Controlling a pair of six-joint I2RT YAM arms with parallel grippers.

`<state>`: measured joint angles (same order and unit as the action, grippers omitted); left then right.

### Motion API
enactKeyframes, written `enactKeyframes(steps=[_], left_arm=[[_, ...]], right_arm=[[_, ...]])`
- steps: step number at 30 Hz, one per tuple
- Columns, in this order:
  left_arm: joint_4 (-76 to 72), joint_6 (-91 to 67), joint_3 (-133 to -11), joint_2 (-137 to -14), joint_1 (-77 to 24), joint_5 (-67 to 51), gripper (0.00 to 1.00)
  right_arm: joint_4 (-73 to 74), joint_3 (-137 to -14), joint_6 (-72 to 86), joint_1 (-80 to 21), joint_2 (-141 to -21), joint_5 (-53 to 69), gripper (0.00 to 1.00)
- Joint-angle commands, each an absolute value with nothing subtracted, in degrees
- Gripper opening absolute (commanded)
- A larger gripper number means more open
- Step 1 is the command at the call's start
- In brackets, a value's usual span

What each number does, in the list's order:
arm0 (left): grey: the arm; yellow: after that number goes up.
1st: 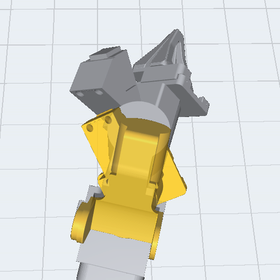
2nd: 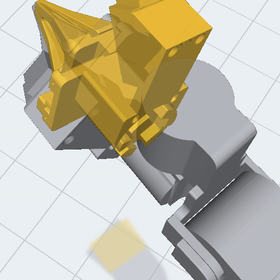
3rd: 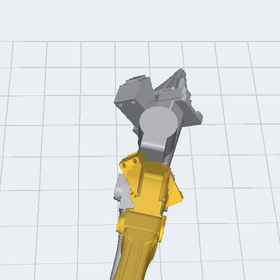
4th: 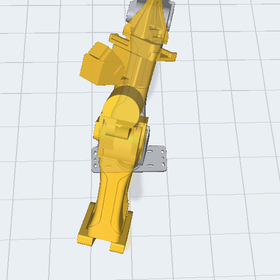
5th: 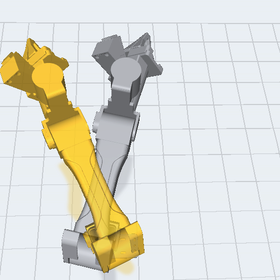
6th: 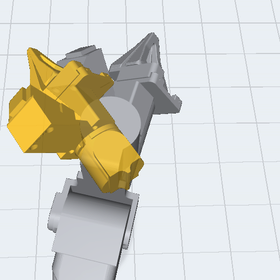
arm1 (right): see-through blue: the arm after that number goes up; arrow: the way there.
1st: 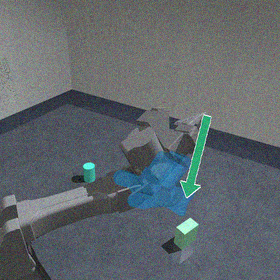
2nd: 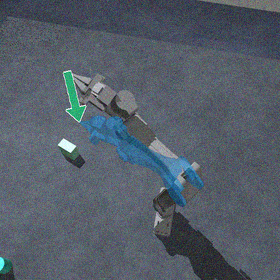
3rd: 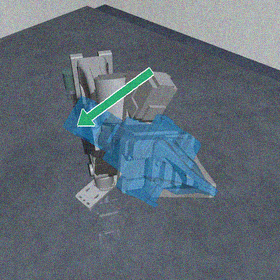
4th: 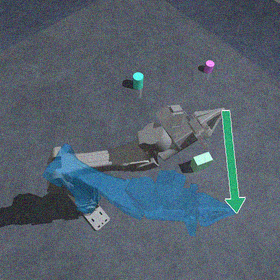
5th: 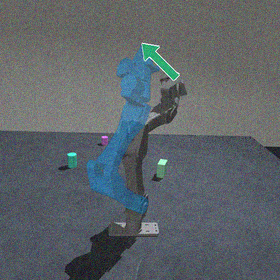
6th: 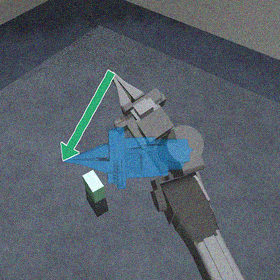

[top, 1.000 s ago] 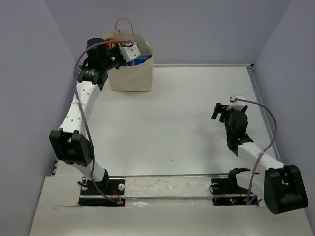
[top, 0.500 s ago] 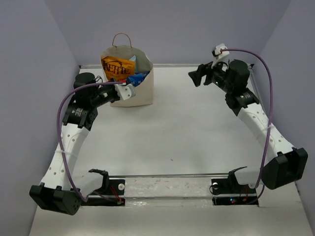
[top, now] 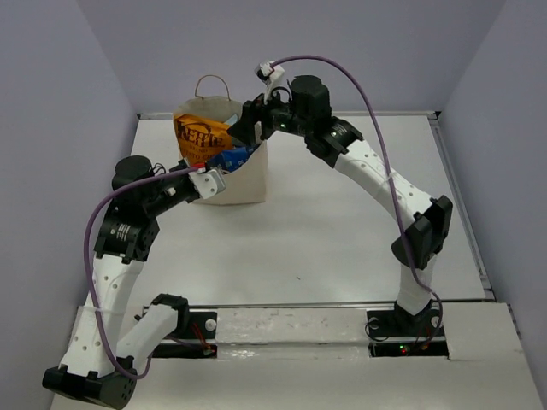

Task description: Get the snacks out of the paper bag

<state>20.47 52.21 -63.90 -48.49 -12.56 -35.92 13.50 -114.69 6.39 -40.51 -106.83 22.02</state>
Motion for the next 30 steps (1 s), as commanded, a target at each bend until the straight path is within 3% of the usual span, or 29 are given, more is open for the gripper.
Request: enactKeyframes(steps=[1, 4, 9, 11, 12, 14, 15, 17, 23, 30], left_arm=[[18.54, 49.13, -62.67, -45.88, -13.01, -37.00, 0.00], [18.54, 48.78, -61.88, -45.18, -13.01, -36.74, 0.00], [17.41, 47.99, -60.21, -44.30, -12.92, -35.42, 0.00], [16.79, 47.38, -59.42, -44.21, -13.01, -34.89, 0.00], [16.27, 47.03, -58.89, -43.95, -13.01, -34.46, 0.00], [15.91, 46.85, -58.54, -43.77, -13.01, -34.19, 0.00], [15.73, 46.41, -58.27, -43.60, -12.92, -33.75, 0.00], [15.65, 46.41, -57.92, -43.07, -13.01, -33.31, 0.00], [14.85, 47.02, -56.43, -42.71, -13.01, -31.38, 0.00], [15.03, 48.95, -55.72, -43.42, -13.01, -29.18, 0.00]], right_arm=[[15.91, -122.68, 10.54, -41.92, -113.45, 19.52, 0.84], [15.73, -126.03, 10.90, -42.45, -117.59, 18.02, 0.91], [15.73, -130.43, 10.90, -44.11, -122.78, 18.28, 0.87], [15.47, -131.83, 11.25, -44.12, -125.14, 18.28, 0.72], [15.56, -132.62, 11.95, -44.12, -126.03, 19.06, 0.56], [15.29, -135.07, 12.30, -44.12, -127.43, 21.43, 0.41], [15.03, -135.78, 12.57, -44.64, -127.62, 22.49, 0.18], [13.45, -136.67, 12.83, -44.65, -127.01, 22.68, 0.04], [6.17, -138.34, 13.45, -44.65, -121.74, 20.74, 0.01], [-9.91, -141.42, 13.27, -43.08, -112.17, 9.96, 0.01]])
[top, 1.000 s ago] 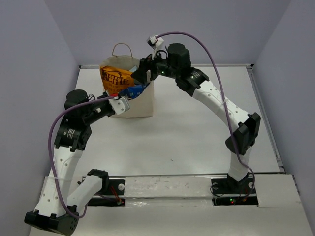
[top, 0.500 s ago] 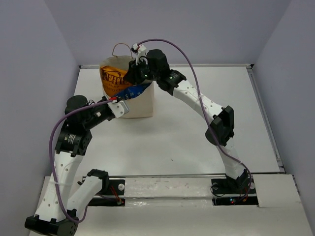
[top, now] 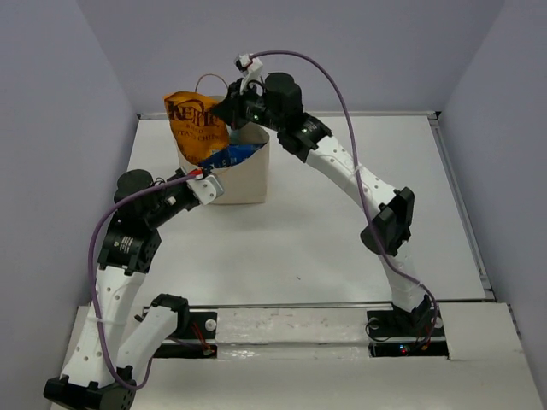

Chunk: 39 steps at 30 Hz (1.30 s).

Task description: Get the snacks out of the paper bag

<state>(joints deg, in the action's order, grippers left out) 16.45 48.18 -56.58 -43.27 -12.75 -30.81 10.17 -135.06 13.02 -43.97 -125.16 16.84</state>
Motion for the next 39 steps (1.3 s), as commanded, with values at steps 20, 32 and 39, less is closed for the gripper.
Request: enactKeyframes(steps=[20, 32, 39], left_arm=[[13.54, 48.16, -56.78, -46.05, -12.92, -27.86, 0.00], [12.22, 48.60, -56.34, -46.14, -12.92, -27.60, 0.00], [12.13, 48.25, -56.43, -46.32, -12.92, -27.25, 0.00]], right_arm=[[-12.75, -117.63, 25.40, -19.26, -92.38, -12.81, 0.01], [-12.31, -102.74, 52.54, -11.34, -104.57, -10.12, 0.01], [-15.28, -93.63, 69.33, -11.34, -107.15, -15.79, 0.01]])
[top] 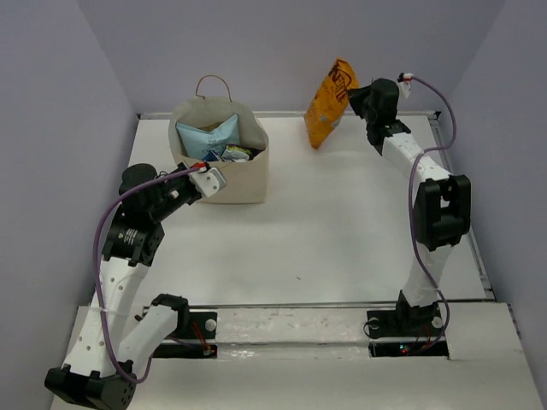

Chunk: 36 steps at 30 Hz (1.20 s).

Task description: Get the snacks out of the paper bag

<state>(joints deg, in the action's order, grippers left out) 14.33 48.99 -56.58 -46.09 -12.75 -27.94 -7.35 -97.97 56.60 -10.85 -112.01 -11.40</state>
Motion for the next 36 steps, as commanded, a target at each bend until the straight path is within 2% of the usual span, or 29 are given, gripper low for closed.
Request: enactKeyframes(steps=[1, 5, 7, 12, 14, 15, 16, 18, 21, 24, 27, 29, 30, 31, 33, 34, 36], left_arm=[[12.13, 48.25, -56.43, -46.41, -12.92, -27.16, 0.00], [12.13, 48.16, -56.51, -46.58, -12.92, -27.25, 0.00], [12.30, 48.43, -56.34, -46.58, -12.92, -27.42, 0.00], [11.87, 48.52, -55.55, -46.32, -12.92, -27.51, 0.00], [11.78, 48.25, -55.46, -46.14, -13.01, -27.42, 0.00], [11.78, 48.25, -55.28, -45.88, -13.01, -27.42, 0.00], [11.78, 48.16, -55.02, -45.79, -12.92, -27.51, 0.00], [11.78, 48.25, -54.76, -45.44, -12.92, -27.51, 0.00], [12.13, 48.25, -54.14, -44.47, -12.92, -27.07, 0.00], [13.00, 48.25, -53.27, -42.81, -12.92, -26.98, 0.00], [13.97, 48.69, -52.12, -40.79, -12.92, -27.16, 0.00], [14.94, 49.74, -51.42, -39.20, -12.92, -27.60, 0.00], [15.99, 50.53, -51.07, -38.33, -12.92, -28.29, 0.00], [16.26, 50.71, -51.06, -37.89, -12.92, -28.74, 0.00], [16.00, 50.63, -50.19, -37.09, -12.92, -29.18, 0.00], [15.74, 50.36, -49.92, -36.83, -13.01, -29.44, 0.00], [15.12, 49.75, -49.92, -36.91, -12.92, -29.36, 0.00]], right_arm=[[-16.77, -90.30, 73.78, -11.34, -105.14, -17.91, 0.01], [-16.88, -69.67, 85.33, -9.68, -100.99, -25.30, 0.01], [-16.79, -64.36, 85.70, -8.53, -100.37, -28.19, 0.01], [-16.44, -59.07, 62.02, -5.02, -103.36, -23.57, 0.01], [-16.44, -57.23, 60.21, -3.79, -102.75, -21.81, 0.03], [-16.35, -56.43, 57.59, -2.47, -101.87, -20.23, 0.11], [-15.30, -56.16, 55.57, -2.46, -101.43, -19.95, 0.56], [-11.80, -58.17, 51.00, -1.76, -100.73, -20.56, 1.00], [1.01, -66.69, 39.59, -1.76, -99.41, -22.40, 1.00], [4.21, -74.34, 32.37, -3.42, -95.99, -23.20, 1.00], [3.00, -81.53, 19.81, -9.21, -91.85, -23.48, 1.00], [0.72, -85.76, 11.45, -14.47, -90.88, -12.98, 1.00], [0.96, -91.52, 7.16, -16.42, -91.49, -1.26, 1.00], [0.97, -95.15, 4.77, -18.87, -92.54, 4.77, 1.00], [7.53, -104.10, 1.33, -27.48, -98.83, 12.18, 1.00], [14.00, -114.68, 0.88, -30.12, -101.75, 16.31, 1.00], [18.09, -123.71, 2.45, -36.43, -107.29, 19.59, 0.98]])
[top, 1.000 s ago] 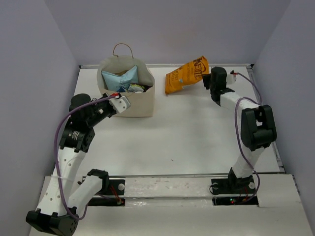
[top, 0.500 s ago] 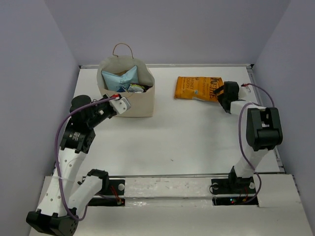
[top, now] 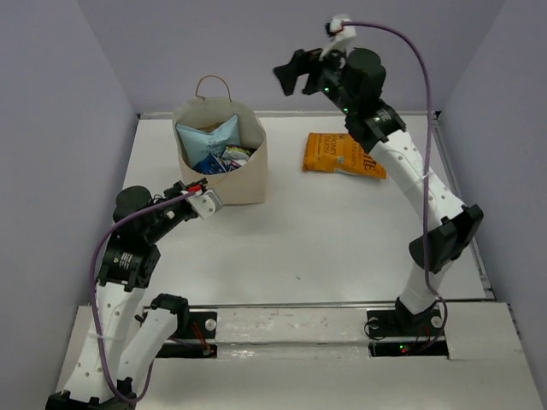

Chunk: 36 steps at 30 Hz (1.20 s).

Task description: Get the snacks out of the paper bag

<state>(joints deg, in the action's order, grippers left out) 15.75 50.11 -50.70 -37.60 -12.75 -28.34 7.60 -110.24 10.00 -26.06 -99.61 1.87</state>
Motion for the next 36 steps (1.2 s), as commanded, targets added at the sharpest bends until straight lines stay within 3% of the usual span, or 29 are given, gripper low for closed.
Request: enactKeyframes(steps=[1, 4, 7, 11, 15, 17, 19, 20, 22, 26, 36], left_arm=[[14.68, 49.49, -49.92, -37.00, -13.01, -29.01, 0.00], [14.50, 49.83, -49.92, -37.18, -13.01, -28.56, 0.00], [14.06, 49.83, -49.83, -37.27, -13.01, -28.56, 0.00], [13.45, 49.57, -49.92, -37.18, -13.01, -28.74, 0.00], [13.10, 49.75, -49.40, -36.91, -13.01, -28.83, 0.00], [13.18, 49.75, -49.22, -36.91, -13.01, -28.83, 0.00], [13.01, 49.75, -49.04, -36.91, -13.01, -28.83, 0.00], [13.01, 49.75, -48.78, -36.91, -13.01, -28.92, 0.00], [12.66, 49.83, -48.52, -36.65, -13.01, -28.83, 0.00], [12.31, 50.19, -47.90, -36.56, -13.01, -28.83, 0.00], [12.92, 51.42, -47.81, -36.91, -12.92, -28.13, 0.00]], right_arm=[[18.89, -126.79, 3.33, -38.30, -111.32, 19.43, 0.97], [18.98, -133.75, 5.09, -44.46, -115.83, 16.01, 0.94], [18.98, -138.42, 12.00, -45.78, -122.41, 10.83, 0.69], [19.16, -135.45, 15.64, -45.79, -123.75, 0.49, 0.62], [23.28, -135.52, 16.00, -46.32, -126.82, -11.14, 0.70], [25.57, -137.54, 13.81, -46.32, -128.14, -11.09, 0.75], [25.58, -137.29, 10.83, -46.32, -128.41, -4.08, 0.81], [26.53, -137.02, 6.37, -46.32, -128.23, 7.88, 0.89], [29.60, -136.85, 1.17, -46.32, -127.88, 17.28, 0.94], [41.38, -138.78, -4.13, -46.32, -130.60, 15.74, 0.95], [43.43, -135.88, -2.82, -49.04, -136.84, 12.40, 0.96]])
